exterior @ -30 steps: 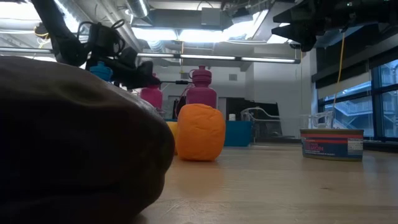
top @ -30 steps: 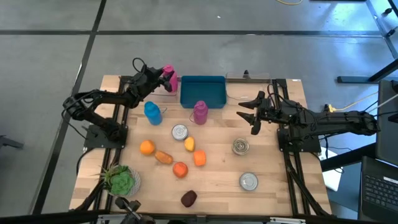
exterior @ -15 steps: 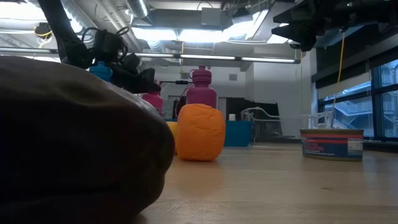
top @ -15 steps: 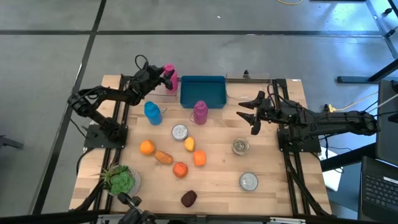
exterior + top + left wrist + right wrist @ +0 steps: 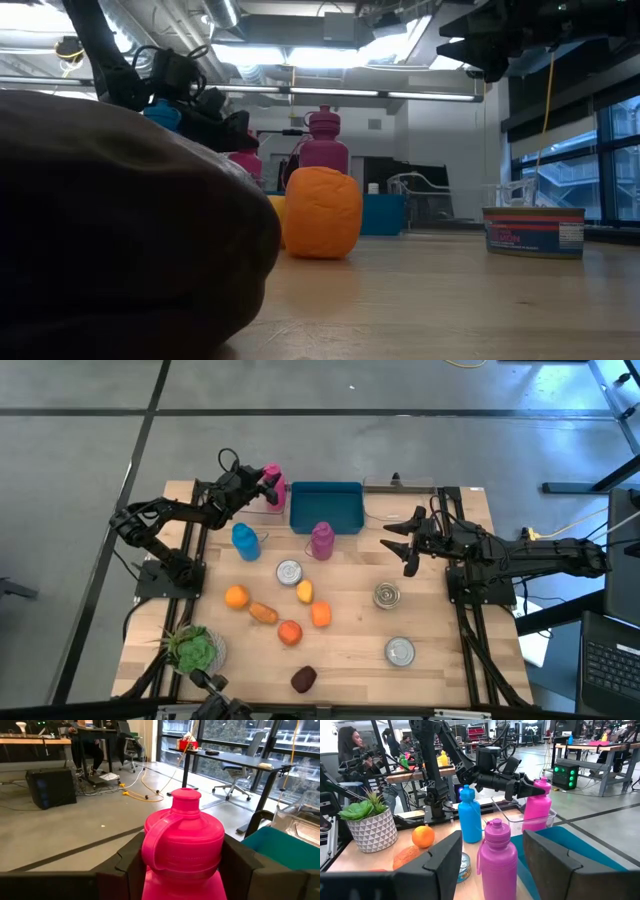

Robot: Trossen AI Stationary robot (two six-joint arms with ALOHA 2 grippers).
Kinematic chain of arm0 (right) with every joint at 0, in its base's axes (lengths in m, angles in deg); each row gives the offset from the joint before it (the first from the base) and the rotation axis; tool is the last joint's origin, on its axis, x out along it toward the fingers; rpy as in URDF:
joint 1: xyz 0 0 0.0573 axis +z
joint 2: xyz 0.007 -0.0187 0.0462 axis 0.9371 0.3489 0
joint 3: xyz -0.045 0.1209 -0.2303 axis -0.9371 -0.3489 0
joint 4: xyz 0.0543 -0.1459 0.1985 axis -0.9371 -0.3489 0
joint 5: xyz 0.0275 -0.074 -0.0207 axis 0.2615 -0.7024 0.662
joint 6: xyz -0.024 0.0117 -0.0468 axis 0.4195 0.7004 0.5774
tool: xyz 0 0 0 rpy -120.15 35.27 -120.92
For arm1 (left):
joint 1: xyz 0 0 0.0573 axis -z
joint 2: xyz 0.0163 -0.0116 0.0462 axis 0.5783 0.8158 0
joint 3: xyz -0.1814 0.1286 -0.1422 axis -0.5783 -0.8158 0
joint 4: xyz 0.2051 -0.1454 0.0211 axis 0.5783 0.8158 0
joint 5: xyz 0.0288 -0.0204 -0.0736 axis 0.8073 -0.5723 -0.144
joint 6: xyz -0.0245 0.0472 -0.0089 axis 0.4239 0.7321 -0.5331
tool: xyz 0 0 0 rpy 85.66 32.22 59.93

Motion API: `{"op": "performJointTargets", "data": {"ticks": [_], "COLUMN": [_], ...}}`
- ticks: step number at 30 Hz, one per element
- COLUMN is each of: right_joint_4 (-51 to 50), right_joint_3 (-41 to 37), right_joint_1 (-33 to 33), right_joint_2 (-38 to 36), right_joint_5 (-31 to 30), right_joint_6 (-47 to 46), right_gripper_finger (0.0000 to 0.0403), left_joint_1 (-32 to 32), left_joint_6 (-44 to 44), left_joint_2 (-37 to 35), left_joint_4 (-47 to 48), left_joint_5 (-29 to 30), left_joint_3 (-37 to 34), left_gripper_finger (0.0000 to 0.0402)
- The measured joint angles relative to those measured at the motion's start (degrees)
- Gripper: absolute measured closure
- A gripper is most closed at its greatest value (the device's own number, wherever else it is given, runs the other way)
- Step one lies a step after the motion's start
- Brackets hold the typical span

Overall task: Pick & Place Food Item
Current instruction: Put the pink bottle into the left transparent bin, then put the blue bottle into the left transparent bin

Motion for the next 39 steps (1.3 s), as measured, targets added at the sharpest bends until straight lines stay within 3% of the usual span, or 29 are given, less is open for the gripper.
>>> {"op": "performJointTargets", "data": {"ticks": [10, 24, 32, 39], "right_joint_4": [0.0, 0.0, 0.0, -0.1], "right_joint_3": [0.0, 0.0, 0.0, 0.0], "right_joint_1": [0.0, 0.0, 0.0, 0.0], "right_joint_2": [0.0, 0.0, 0.0, 0.0], "right_joint_5": [0.0, 0.0, 0.0, 0.0], "right_joint_6": [0.0, 0.0, 0.0, 0.8], "right_gripper_finger": [0.0195, 0.0195, 0.0195, 0.0195], "left_joint_1": [0.0, 0.0, 0.1, 1.7], "left_joint_6": [-0.1, 0.8, 2.9, 6.5], "left_joint_2": [0.0, -1.9, -9.9, -21.9], "left_joint_4": [-0.5, -0.5, 0.6, 9.4], "left_joint_5": [-1.4, -1.4, -1.4, -1.4], "left_joint_3": [0.0, 0.0, 0.0, 0.0], "left_gripper_finger": [0.0164, 0.0151, 0.0151, 0.0151]}}
